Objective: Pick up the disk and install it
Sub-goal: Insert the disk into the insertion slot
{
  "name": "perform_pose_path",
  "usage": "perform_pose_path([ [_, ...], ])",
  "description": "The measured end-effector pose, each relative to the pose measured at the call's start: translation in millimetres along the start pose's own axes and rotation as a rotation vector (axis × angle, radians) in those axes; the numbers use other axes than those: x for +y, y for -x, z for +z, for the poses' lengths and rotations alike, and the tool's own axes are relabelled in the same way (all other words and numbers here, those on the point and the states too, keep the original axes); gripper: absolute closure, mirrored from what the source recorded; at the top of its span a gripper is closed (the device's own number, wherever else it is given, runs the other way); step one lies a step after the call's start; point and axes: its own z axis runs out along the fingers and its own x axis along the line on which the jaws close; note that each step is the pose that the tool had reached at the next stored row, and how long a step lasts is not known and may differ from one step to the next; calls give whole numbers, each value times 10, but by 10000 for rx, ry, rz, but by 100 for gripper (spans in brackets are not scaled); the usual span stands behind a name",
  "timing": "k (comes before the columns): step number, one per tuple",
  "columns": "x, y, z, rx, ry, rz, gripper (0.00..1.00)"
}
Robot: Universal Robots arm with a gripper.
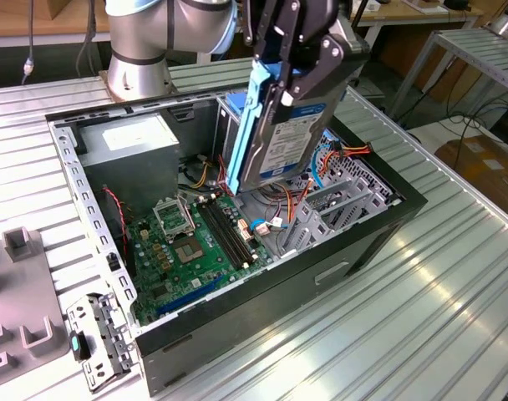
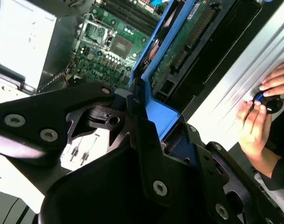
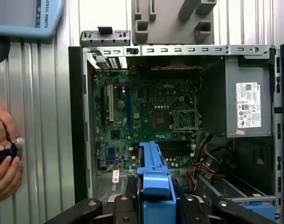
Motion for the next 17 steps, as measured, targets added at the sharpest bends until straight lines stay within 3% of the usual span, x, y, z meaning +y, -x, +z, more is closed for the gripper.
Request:
perform_pose_path([
  [5, -208, -28, 23, 0, 0, -1, 63],
  [7, -231, -148, 47, 1, 0, -1, 63],
  [10, -252, -251, 70, 1, 0, -1, 63],
  [11, -294, -276, 86, -2, -2, -1, 63],
  [14, -418, -275, 105, -4, -119, -4, 63],
  [17, -568, -269, 132, -4, -163, -5, 63],
])
